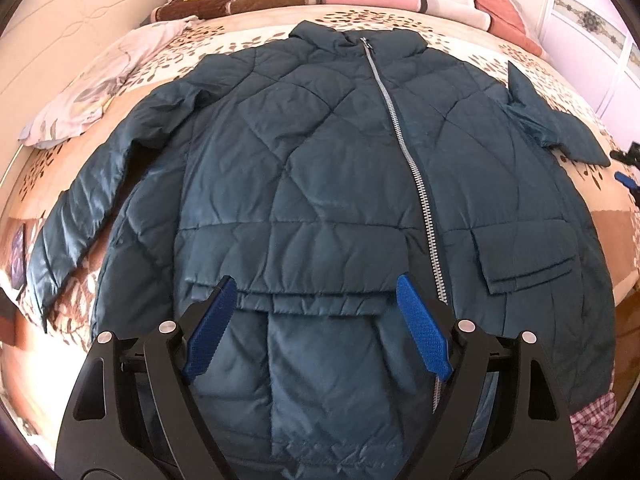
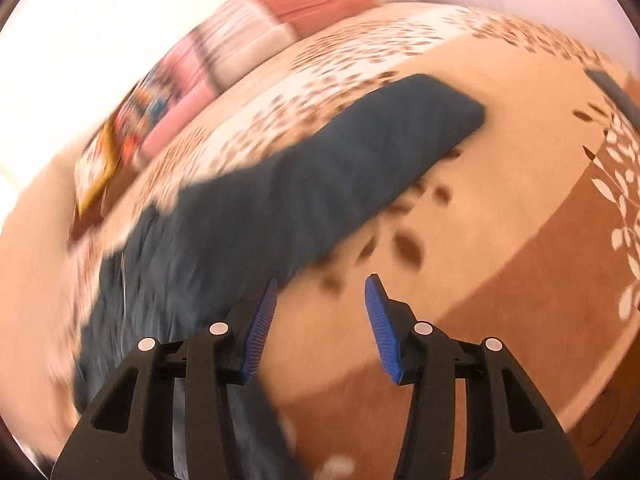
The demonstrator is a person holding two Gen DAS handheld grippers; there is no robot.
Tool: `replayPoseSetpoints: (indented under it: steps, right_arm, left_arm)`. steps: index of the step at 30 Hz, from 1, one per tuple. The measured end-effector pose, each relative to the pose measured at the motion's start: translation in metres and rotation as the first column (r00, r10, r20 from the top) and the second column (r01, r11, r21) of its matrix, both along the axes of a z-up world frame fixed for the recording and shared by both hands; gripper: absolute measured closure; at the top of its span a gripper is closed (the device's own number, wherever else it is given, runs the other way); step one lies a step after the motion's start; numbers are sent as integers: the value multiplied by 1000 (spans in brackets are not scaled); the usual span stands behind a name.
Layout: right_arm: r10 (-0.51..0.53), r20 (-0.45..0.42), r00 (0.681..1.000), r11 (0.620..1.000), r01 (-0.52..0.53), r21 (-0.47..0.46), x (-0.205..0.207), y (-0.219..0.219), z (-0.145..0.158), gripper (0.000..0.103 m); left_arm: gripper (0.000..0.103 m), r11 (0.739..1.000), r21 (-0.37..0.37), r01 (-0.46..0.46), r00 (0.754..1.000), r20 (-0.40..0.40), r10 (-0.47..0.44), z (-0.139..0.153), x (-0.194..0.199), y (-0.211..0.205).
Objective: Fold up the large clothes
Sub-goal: 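Grasp the sleeve nearest the right tool and lift it over the jacket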
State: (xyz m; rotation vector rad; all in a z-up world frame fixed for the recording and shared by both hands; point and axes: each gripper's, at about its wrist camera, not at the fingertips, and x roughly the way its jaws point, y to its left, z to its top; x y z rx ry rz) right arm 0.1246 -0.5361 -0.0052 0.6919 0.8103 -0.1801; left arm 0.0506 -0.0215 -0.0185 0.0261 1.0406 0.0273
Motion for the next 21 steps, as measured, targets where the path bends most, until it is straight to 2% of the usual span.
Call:
replayPoseSetpoints:
  steps: [4, 7, 12, 15, 17, 18, 19, 21]
  right_arm:
    - [-112, -15, 994, 986, 113, 122, 29, -52, -18, 56]
    - [-200, -23, 980, 952, 200, 233, 37, -84, -34, 56]
    - [-284, -38, 958, 910, 282, 304, 46, -109, -50, 56]
    - [-314, -23, 949, 900, 305, 312, 51, -119, -55, 58]
    - [-325, -37, 945, 904, 322, 283, 59, -120, -56, 74]
    - [-328, -42, 944, 905, 326, 272, 61, -123, -57, 88]
    - [-329, -36, 944, 904, 326, 278, 62, -125, -57, 93]
    - [-323, -12, 946, 910, 314, 270, 65, -123, -50, 96]
  left_arm:
    - [22, 1000, -1, -6, 1000, -13, 6, -2, 9, -4]
    - [22, 1000, -2, -10, 1000, -21, 10, -4, 14, -5]
    - [22, 1000, 2, -17, 999, -46, 17, -10, 21, -5]
    - [22, 1000, -2, -22, 998, -58, 22, -14, 22, -3]
    - [22, 1000, -4, -26, 998, -59, 25, -15, 23, -1]
    - [22, 1000, -7, -28, 998, -58, 27, -15, 23, -1]
    - [22, 1000, -9, -29, 998, -57, 28, -15, 23, 0]
    - [22, 999, -13, -30, 998, -52, 29, -14, 22, 1]
